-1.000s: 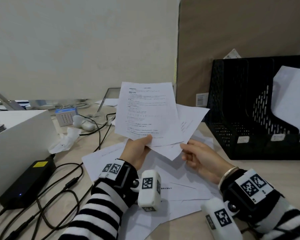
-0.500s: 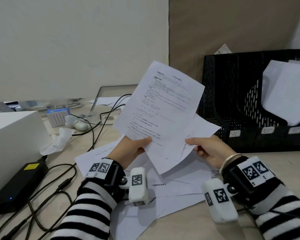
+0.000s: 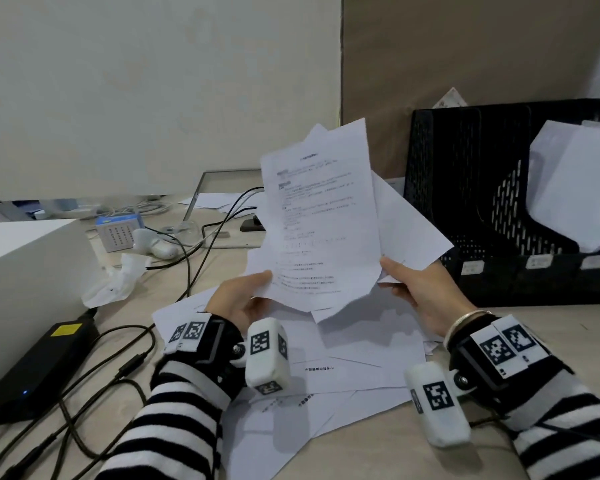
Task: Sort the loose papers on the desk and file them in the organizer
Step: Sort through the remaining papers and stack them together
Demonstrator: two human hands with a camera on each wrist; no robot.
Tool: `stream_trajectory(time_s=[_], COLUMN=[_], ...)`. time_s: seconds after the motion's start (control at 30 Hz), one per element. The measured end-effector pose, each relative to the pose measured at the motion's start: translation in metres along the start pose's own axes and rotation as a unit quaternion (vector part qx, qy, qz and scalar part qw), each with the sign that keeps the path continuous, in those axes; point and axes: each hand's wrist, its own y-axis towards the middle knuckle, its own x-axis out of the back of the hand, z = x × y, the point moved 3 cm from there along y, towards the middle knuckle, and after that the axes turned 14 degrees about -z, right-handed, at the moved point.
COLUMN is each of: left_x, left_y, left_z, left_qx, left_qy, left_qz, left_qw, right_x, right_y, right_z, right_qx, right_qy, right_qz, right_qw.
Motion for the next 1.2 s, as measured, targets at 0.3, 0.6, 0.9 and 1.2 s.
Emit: stream_trajectory(time_s=[0.3, 0.6, 0.9, 1.2], left_x=[-0.011, -0.021, -0.018, -0.016], left_y=[-0.009, -0.011, -0.008, -0.01], left_z=[-0.002, 0.002, -0.006, -0.013], left_qx=[0.056, 0.047, -0.125, -0.198], left_qy=[0.08, 0.054, 0.1, 0.104], left_qz=[0.082, 0.078, -0.011, 0.031], left_qw=[0.992, 0.994, 0.987, 0.974], right_x=[-0.003, -0.013, -0.007, 0.01], right_y=[0.001, -0.005, 0.002, 0.007], right_z=[0.003, 0.003, -0.002, 0.003], right_qx=[0.025, 0.009, -0.08, 0.035], right_qy=[0.051, 0.083, -0.02, -0.169], right_qz=[0.027, 0.098, 0.042, 0.027], right_qw=[0.998, 0.992, 0.996, 0.985])
